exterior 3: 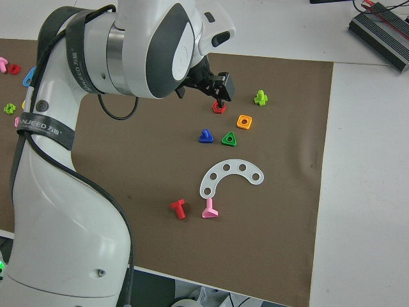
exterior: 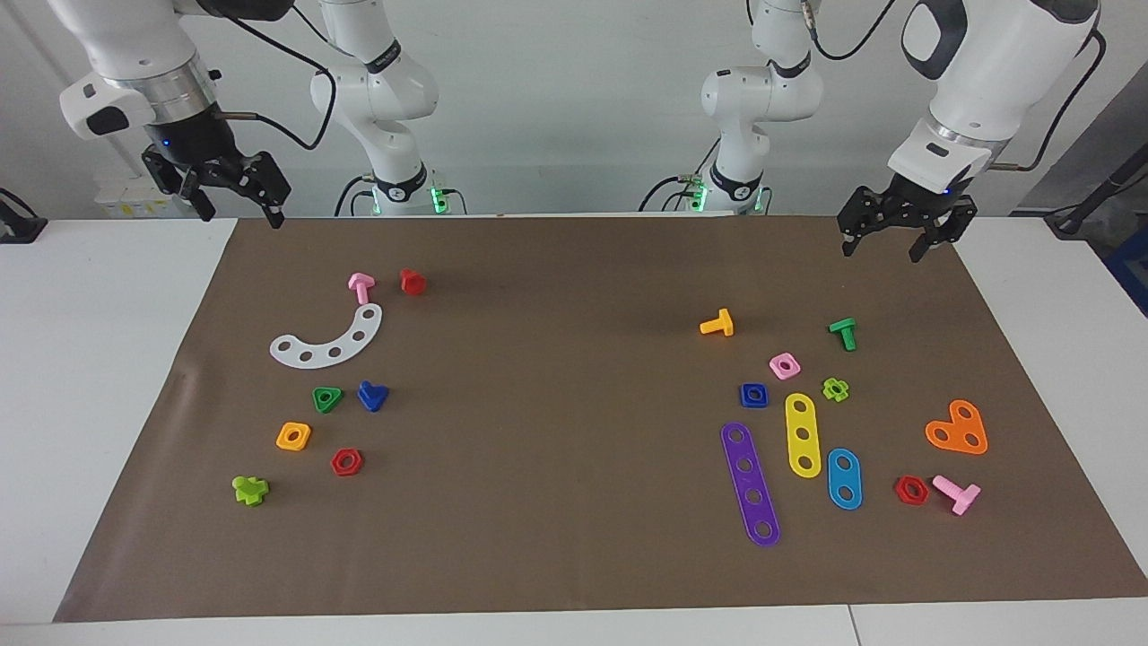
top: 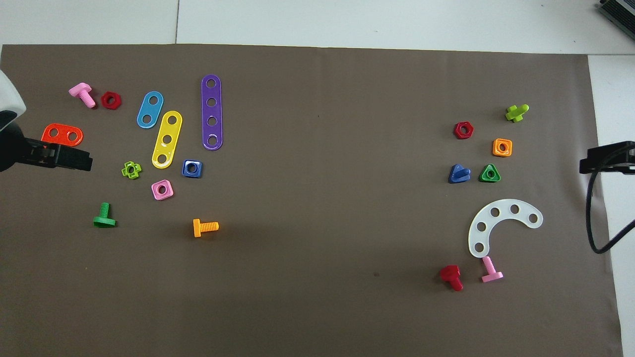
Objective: Unscrew and place screws in storage area
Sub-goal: 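Open the right gripper and withdraw it from the blue bolt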
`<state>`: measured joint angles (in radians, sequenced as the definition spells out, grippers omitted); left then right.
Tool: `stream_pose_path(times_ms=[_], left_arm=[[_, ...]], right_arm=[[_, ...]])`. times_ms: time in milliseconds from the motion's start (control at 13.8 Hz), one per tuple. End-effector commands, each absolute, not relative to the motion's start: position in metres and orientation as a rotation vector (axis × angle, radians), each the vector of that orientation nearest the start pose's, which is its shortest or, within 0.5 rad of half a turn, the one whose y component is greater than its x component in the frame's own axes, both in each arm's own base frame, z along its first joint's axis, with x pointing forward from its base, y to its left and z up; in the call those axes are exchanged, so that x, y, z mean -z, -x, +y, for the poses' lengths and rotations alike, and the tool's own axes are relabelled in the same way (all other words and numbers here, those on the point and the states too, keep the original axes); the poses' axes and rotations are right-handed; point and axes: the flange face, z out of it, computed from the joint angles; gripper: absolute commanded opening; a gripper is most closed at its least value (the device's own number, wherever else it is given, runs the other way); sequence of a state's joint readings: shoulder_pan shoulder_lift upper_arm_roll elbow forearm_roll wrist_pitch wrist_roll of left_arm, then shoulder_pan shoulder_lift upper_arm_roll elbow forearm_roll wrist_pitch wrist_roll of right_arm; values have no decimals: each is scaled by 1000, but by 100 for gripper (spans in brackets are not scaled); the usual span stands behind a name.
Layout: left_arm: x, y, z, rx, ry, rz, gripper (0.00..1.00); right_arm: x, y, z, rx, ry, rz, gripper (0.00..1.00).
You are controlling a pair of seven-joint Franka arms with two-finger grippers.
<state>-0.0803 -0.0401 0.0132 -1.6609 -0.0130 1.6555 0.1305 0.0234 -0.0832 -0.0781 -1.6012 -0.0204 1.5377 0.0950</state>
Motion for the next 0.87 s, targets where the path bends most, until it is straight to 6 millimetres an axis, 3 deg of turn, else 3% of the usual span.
stream_pose_path(times_ms=[0, 795], left_arm=[[-612, -538, -35, 57, 3120, 315, 100], [-612, -538, -35, 57, 3120, 315, 100]], right_arm=[[-650, -522, -25, 7, 3148, 175, 100], [-652, -518, -25, -14, 3148, 192, 100]])
